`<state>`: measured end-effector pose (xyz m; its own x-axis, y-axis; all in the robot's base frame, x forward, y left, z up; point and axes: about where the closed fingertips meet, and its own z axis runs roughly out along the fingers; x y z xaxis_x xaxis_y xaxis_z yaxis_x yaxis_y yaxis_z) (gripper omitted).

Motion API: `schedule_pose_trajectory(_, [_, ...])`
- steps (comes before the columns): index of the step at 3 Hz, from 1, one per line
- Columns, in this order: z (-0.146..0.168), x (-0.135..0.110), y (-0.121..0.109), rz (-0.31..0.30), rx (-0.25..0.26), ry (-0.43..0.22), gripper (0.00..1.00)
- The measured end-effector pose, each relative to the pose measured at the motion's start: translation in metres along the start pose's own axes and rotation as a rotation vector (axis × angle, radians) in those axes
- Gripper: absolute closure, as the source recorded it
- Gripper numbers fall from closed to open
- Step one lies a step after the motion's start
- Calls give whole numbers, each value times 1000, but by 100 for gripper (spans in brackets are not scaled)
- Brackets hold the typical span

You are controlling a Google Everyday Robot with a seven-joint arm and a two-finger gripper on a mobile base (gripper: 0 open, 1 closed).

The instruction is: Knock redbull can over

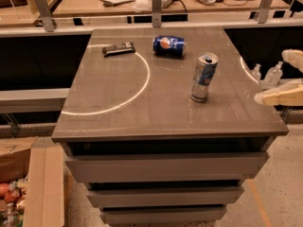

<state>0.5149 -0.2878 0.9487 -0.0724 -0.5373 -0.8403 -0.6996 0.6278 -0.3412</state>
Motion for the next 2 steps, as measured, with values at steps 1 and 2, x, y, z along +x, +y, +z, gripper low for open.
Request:
schedule_pose_trajectory(1, [13,3,-7,48,18,-115,48])
schedule_pose_trajectory(2, [26,-4,-7,83,38,-190,71])
